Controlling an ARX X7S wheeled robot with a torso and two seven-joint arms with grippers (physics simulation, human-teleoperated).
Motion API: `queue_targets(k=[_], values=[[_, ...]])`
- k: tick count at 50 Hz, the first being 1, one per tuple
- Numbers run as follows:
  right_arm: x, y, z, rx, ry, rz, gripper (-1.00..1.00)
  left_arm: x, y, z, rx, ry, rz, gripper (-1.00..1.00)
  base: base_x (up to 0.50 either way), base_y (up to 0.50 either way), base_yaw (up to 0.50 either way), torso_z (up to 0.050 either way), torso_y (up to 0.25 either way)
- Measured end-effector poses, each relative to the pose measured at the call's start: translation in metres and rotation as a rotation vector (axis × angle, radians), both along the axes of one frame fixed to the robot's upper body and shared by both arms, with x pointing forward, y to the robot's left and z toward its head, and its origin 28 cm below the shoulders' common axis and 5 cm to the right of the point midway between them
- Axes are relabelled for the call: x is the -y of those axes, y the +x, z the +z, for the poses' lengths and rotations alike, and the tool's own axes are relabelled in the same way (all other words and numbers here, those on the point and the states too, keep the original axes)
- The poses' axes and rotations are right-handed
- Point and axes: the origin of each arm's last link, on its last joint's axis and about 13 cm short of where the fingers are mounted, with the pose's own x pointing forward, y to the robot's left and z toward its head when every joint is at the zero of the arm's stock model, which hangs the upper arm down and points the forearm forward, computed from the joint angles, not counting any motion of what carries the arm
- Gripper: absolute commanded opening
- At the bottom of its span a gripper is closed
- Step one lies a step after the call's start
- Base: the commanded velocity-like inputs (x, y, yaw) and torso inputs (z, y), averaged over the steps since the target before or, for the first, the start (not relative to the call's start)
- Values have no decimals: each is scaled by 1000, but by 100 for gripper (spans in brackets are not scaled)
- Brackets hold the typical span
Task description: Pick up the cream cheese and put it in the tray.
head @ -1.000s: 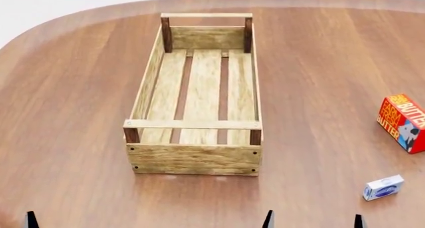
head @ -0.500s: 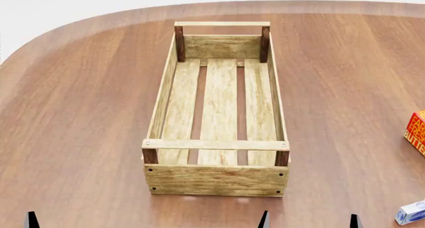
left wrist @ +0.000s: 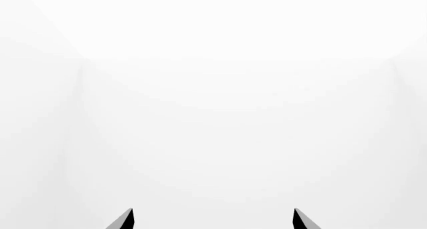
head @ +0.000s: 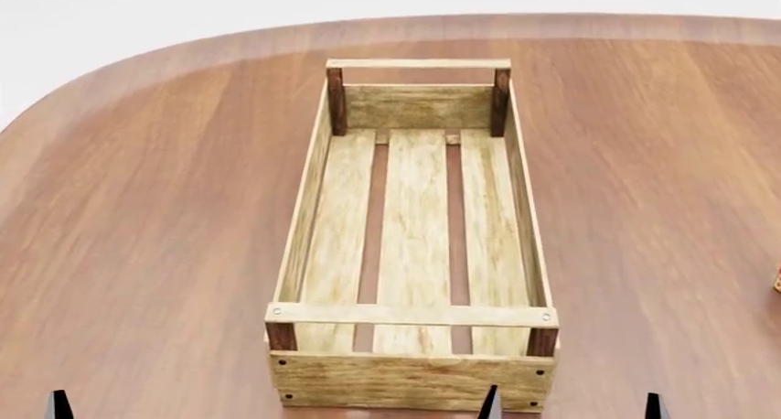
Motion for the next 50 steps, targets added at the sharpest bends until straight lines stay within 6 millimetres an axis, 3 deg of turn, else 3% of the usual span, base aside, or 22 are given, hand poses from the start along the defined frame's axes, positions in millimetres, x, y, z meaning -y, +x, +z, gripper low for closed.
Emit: queue_targets(k=[50], values=[[0,1,4,-1,3,5,100,1,-2,3,15,-2,-4,100,214,0,0,0,0]])
